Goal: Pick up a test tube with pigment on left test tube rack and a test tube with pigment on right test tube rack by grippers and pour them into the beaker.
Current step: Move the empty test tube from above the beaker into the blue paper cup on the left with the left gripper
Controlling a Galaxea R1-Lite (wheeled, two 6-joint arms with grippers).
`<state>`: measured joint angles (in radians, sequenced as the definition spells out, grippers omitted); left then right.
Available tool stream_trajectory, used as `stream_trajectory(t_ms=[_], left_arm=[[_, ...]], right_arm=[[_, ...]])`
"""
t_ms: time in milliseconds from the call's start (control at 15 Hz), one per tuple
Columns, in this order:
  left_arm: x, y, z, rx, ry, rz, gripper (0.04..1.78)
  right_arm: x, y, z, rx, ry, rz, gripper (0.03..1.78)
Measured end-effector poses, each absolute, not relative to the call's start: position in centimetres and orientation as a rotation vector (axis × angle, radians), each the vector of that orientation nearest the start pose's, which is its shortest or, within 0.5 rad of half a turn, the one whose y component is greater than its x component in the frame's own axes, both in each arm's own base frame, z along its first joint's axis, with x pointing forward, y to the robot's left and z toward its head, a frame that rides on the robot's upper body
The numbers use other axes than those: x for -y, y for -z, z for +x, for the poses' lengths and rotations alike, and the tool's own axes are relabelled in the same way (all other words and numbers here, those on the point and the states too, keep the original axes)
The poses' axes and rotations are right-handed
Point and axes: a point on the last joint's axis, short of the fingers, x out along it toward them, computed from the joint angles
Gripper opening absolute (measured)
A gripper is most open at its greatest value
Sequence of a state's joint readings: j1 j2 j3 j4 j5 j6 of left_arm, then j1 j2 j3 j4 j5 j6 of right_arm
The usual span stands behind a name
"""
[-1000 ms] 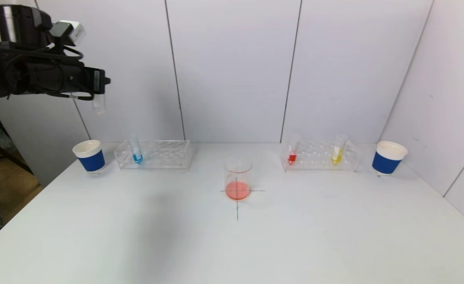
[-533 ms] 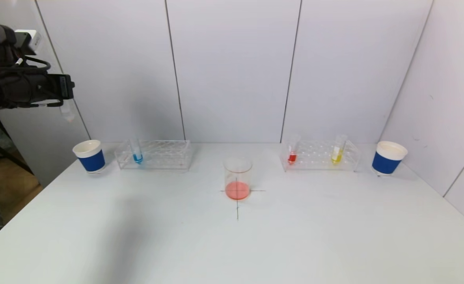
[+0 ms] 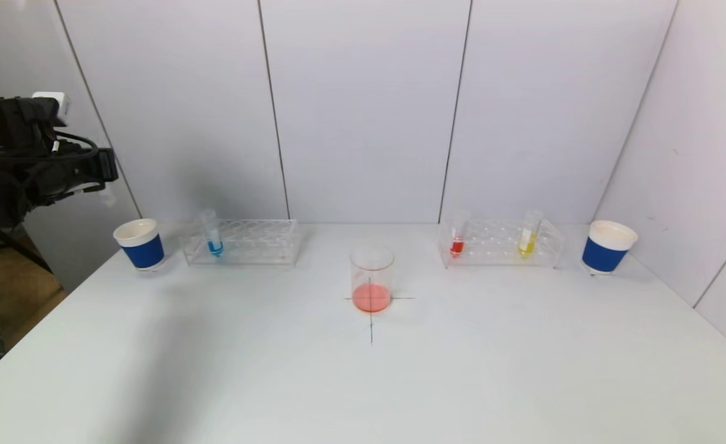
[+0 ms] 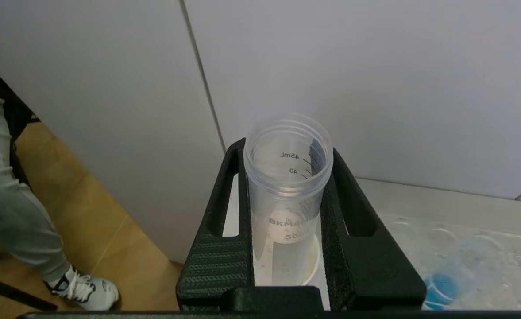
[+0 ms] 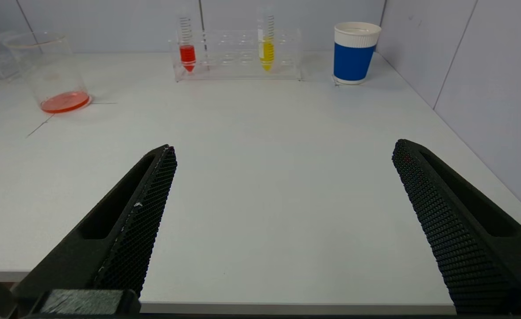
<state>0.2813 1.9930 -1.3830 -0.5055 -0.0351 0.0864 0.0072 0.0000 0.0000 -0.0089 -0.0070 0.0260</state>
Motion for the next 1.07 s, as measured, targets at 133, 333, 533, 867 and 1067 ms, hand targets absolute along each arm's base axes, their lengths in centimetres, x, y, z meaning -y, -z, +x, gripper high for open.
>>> stream_trajectory(t_ms=[133,333,533,867,1067], left_arm=[[-11.9,-20.7,40.3,-0.142,-0.242,0.035,0.45],[-12.2,-18.8,41.0,-0.129,-0.242,0.031,0.45],[-12.4,-16.8,41.8,-0.127,-0.240,0.034,0.45],[-12.6,-14.5,42.7,-0.163,-0.229,0.029,0.45],[-12.7,-13.6,43.1,-0.154,-0.223,0.031,0.45]], right_arm=[[0.0,-7.6,-2.3,0.009,0.000,0.026,1.77],[0.0,-7.6,-2.3,0.009,0.000,0.026,1.77],[0.0,-7.6,-2.3,0.009,0.000,0.026,1.77],[0.0,-7.6,-2.3,0.009,0.000,0.026,1.77],[0.0,-7.6,-2.3,0.009,0.000,0.026,1.77]])
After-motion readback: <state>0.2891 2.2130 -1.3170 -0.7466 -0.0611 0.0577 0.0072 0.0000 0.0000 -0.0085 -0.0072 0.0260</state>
